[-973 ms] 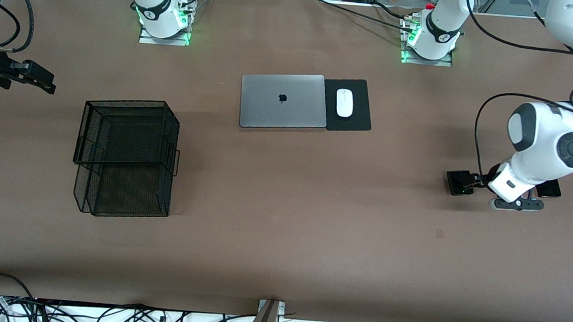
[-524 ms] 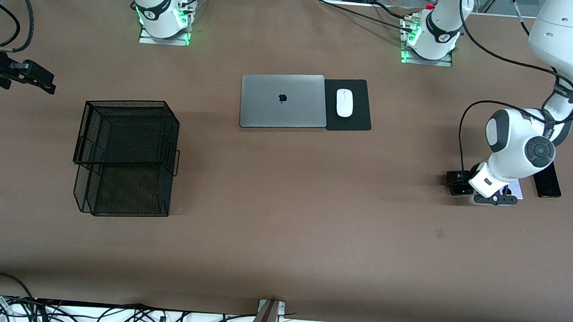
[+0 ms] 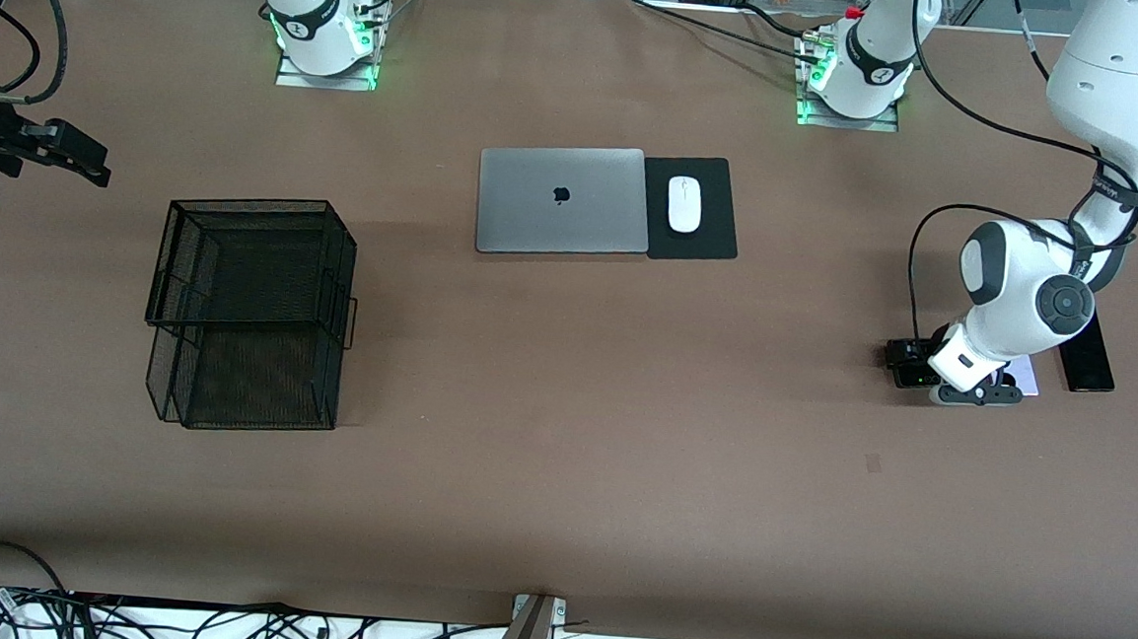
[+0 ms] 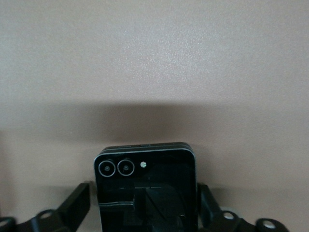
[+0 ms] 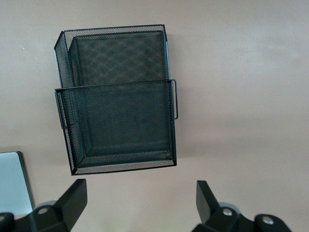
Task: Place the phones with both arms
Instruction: 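Reach the left gripper down and grasp the small black flip phone, then carry the black flip phone beside the laptop and release it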
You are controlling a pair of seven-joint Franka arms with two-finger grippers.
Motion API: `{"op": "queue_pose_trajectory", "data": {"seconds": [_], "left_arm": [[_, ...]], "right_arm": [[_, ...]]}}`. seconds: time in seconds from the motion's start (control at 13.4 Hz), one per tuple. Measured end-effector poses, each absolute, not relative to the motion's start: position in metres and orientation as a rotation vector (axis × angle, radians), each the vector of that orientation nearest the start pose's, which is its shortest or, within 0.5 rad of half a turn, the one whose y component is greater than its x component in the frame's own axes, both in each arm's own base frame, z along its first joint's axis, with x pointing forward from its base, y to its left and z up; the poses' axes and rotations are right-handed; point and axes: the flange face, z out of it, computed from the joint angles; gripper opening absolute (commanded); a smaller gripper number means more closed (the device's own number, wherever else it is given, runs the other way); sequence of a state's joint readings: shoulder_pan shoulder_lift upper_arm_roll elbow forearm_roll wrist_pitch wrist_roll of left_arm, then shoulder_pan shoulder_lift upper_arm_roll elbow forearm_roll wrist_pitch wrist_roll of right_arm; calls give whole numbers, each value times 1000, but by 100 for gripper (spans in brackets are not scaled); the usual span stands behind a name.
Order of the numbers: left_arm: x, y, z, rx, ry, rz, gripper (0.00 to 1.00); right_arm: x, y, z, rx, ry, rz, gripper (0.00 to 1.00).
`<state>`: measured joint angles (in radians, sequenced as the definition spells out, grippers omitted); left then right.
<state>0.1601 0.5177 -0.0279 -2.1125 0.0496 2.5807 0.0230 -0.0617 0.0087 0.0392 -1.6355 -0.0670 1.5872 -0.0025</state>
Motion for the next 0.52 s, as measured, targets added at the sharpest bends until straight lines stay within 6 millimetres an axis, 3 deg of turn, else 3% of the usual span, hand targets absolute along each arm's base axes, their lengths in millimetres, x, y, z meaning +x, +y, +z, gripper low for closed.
{"op": "queue_pose_trajectory", "data": {"seconds": [0.07,0.3,0.37,0.52], "left_arm": [[567,73,164,-3131,-112,72,30],[569,66,166,-3135,-124,62,28],[575,58,171,-3142,-108,53,27],[594,21,196,-3167,-77,91,27]], "right_arm": [[556,-20,591,-3206,27,93,100],[556,-20,591,-3206,27,93,100],[556,-20,591,-3206,27,93,100],[556,-20,591,-3206,27,93,100]]}}
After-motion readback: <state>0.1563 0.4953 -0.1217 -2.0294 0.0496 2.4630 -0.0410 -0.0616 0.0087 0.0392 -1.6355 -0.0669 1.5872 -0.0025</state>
